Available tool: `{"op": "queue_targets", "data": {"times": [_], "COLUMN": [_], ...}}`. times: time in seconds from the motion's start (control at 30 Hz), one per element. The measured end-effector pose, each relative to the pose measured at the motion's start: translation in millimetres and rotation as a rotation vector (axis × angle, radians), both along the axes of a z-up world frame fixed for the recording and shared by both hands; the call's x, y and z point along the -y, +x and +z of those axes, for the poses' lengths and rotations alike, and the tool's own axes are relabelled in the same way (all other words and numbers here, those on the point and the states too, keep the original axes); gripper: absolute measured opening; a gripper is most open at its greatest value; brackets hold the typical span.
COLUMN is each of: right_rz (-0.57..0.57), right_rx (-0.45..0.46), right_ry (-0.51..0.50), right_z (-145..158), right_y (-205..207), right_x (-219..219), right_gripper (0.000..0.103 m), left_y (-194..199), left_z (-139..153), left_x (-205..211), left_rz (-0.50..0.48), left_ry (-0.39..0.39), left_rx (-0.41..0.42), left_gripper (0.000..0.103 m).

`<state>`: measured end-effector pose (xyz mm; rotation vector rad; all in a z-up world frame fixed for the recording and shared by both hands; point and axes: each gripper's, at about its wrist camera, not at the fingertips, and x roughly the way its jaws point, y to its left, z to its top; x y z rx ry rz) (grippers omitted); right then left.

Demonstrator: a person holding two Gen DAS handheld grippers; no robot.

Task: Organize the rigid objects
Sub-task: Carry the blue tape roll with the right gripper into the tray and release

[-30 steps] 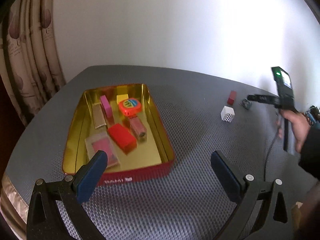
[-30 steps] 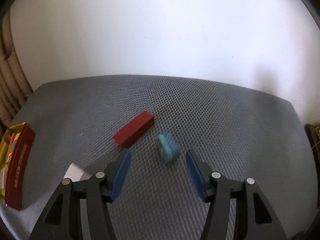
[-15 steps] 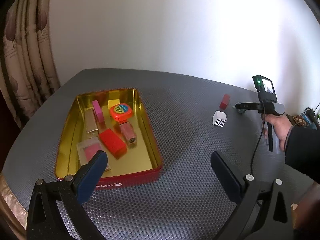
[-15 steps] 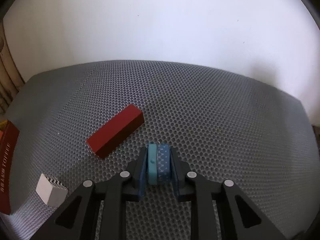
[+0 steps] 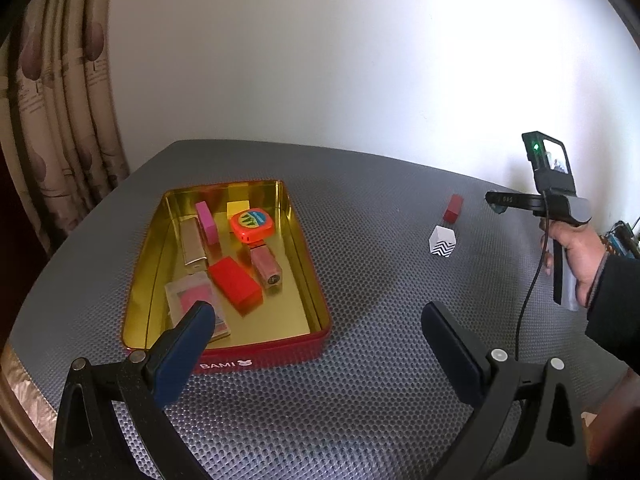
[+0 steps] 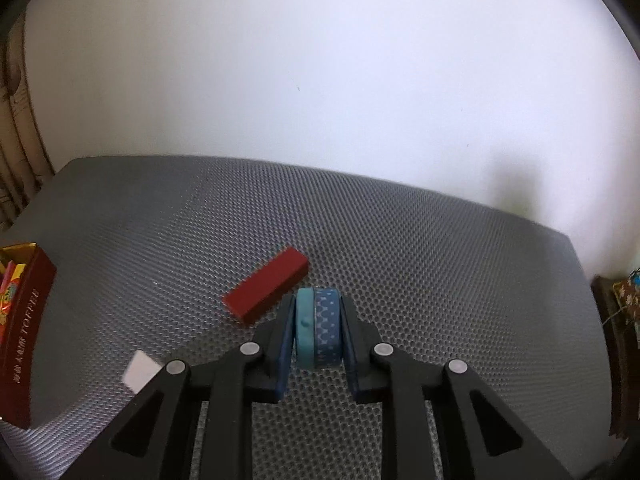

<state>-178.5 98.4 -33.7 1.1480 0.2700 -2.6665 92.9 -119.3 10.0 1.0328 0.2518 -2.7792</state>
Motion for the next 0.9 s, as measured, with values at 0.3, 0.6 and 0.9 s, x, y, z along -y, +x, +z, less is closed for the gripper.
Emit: {"op": "queue_targets", "data": {"times": [0.3,0.6,0.9], "right_rz": [0.043,0.166,0.377], "right_rx": [-0.048,-0.065,-0.035], "right_ry": [-0.005,-0.069,-0.127], "right_z": [35.5,64.9,77.0], "right_y": [18.4,62.3,117.9], "right_x": [21.7,64.3,152.3], "right_gripper": [0.021,0.021,0.021], "left_y": [7.6,11.9,17.6], "left_z": [2.0,-0.1,0.1], "left_x": [5.2,38.0,104.8], "left_rz": [0.009,0.135,0.368], "left_ry": [0.009,0.018,0.021], "left_rx": [-0.016,-0.009,-0.007], "left_gripper": [0.102,0.102,0.102]}}
